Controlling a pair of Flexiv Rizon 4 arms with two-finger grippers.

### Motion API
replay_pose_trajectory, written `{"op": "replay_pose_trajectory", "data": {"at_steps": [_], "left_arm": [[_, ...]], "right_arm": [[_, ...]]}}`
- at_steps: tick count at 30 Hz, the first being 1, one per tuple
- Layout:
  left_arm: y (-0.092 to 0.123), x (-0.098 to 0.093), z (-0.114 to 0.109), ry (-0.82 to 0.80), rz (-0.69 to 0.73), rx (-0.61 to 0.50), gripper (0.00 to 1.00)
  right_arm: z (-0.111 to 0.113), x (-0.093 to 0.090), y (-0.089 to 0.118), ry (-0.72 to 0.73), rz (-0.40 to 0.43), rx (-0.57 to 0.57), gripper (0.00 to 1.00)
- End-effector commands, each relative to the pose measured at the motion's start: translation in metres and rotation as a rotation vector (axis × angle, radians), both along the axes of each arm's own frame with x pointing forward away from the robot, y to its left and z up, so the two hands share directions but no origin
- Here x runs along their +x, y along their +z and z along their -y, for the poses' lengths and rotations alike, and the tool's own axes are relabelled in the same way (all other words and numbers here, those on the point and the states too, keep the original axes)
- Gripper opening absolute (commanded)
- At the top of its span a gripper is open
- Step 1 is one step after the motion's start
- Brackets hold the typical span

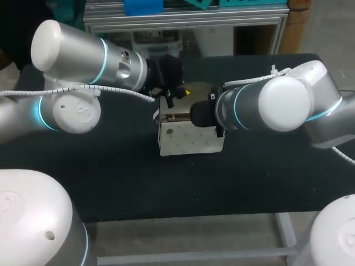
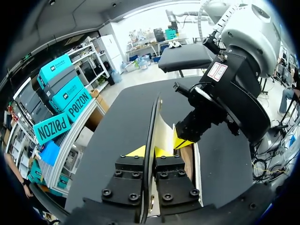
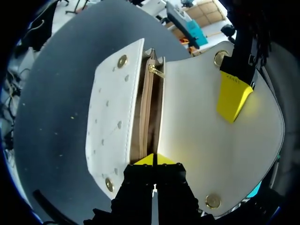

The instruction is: Pick up the bag, open it, inspect its contents, close it, and place it on the opposite side

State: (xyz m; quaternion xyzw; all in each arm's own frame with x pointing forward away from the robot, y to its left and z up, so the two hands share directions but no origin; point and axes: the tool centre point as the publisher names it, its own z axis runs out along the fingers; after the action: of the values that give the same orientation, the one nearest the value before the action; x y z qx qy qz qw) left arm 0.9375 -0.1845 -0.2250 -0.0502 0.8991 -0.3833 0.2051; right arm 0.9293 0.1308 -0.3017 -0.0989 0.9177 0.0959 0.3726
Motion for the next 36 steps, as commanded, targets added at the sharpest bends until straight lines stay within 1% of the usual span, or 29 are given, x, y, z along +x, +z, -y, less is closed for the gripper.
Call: {"op": "replay_pose_trajectory", "data": {"at_steps": [1,9,19,24,31,36], "left_arm": [[0.001,-0.001,0.002,0.009,0.006,-0.005,0.0],[0.006,-0.005,0.001,0.011,0.014,-0.021,0.0],[0.005,-0.009,0.0,-0.01,0.019,-0.034,0.0],[0.007,-0.011,-0.002,-0.02,0.032,-0.06,0.0],[0.008,-0.013,-0.004,-0.024,0.047,-0.08,0.0],[0.007,-0.015,-0.006,-0.039,0.061,-0.095,0.0]], "right_arm": [[0.002,-0.007,-0.002,-0.018,0.281,0.077,0.0],[0.001,-0.009,0.001,-0.014,0.29,0.075,0.0],[0.002,0.002,-0.008,-0.02,0.255,0.071,0.0],[0.002,0.005,-0.014,-0.019,0.22,0.06,0.0],[0.0,0.002,-0.021,-0.018,0.162,0.022,0.0],[0.0,0.003,-0.029,-0.013,0.072,-0.018,0.0]]}}
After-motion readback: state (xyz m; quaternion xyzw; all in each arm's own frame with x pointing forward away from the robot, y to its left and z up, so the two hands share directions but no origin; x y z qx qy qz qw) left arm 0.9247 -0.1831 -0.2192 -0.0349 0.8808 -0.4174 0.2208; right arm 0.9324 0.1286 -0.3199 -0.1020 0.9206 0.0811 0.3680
